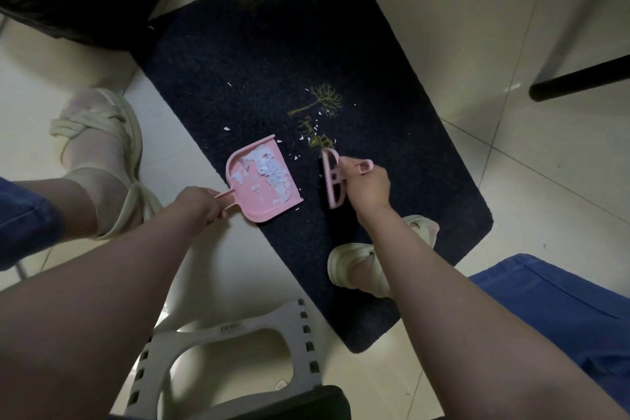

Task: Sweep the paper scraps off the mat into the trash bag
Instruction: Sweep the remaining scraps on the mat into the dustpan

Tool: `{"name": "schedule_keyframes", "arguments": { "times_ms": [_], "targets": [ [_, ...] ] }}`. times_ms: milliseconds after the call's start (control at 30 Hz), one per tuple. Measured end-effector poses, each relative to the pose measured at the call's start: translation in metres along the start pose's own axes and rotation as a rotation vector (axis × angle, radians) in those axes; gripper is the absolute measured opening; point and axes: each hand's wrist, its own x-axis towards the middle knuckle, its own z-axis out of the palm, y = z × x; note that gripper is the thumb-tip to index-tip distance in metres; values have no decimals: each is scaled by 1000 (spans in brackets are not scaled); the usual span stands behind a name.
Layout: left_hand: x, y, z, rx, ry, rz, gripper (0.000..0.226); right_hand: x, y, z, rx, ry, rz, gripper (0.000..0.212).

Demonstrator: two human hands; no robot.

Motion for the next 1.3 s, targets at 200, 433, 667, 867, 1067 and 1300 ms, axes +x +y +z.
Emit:
{"name": "schedule_keyframes", "arguments": {
  "times_ms": [200, 433, 667, 867, 1067, 1300],
  "targets": [
    [8, 3, -5, 13, -33, 6, 36, 8, -7, -13, 59, 230, -22, 22],
    [15, 1, -3, 27, 6, 8, 38, -4, -14, 18, 54, -80, -51, 20],
    [11, 2, -4, 90, -3, 14, 42, 0, -18, -2, -25, 281, -12, 32],
    [9, 4, -4, 128, -5, 8, 42, -13, -9, 13, 20, -14, -26, 17],
    [7, 3, -5, 95, -19, 29, 34, -12, -4, -6, 34, 248, -25, 22],
    [9, 2, -7, 130, -13, 58, 40, -14, 0, 8, 206, -103, 71, 17]
  ]
}}
